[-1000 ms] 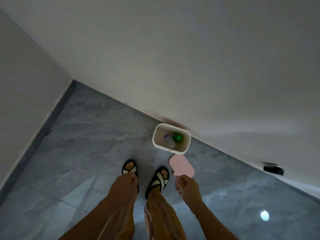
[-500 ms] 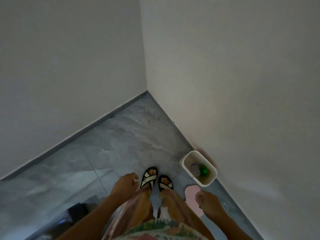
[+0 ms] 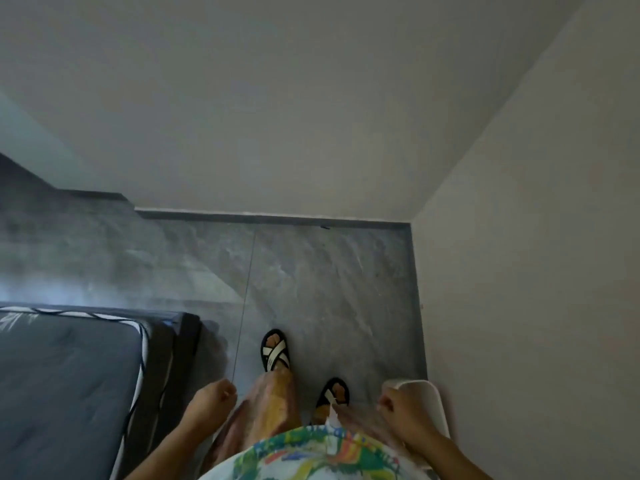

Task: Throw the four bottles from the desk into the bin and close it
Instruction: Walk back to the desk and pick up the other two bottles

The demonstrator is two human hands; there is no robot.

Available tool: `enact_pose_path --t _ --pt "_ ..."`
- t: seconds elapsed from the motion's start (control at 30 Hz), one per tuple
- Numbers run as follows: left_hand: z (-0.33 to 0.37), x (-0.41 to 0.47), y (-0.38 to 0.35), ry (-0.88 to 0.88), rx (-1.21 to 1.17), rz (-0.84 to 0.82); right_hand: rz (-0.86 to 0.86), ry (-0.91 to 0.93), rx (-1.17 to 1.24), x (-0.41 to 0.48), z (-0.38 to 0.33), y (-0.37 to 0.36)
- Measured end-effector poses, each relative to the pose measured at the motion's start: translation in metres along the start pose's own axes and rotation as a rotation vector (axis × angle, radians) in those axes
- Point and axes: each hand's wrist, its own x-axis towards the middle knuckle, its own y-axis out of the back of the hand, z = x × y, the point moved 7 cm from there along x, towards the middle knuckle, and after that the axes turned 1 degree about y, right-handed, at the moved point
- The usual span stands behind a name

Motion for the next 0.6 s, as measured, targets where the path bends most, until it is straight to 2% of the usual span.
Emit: enact_pose_path --t 0.1,0.23,0.43,0.6 --pt "-0.048 -0.006 0.002 0.107 -0.091 0.009 -0.038 0.117 -0.089 0.025 -0.065 0.014" --pt "-0.099 -0.005 0.008 0.204 -0.227 -0.004 -0.008 0.257 -0.168 0.059 -0.152 0.027" --pt "-0.154 0.015 0.056 0.279 -0.38 0.056 -0.041 0.307 -0.34 0.11 -0.252 0.026" --pt "-0.17 0.046 0.122 0.256 -0.409 0.146 -0.057 0.311 -0.402 0.152 -0.298 0.031"
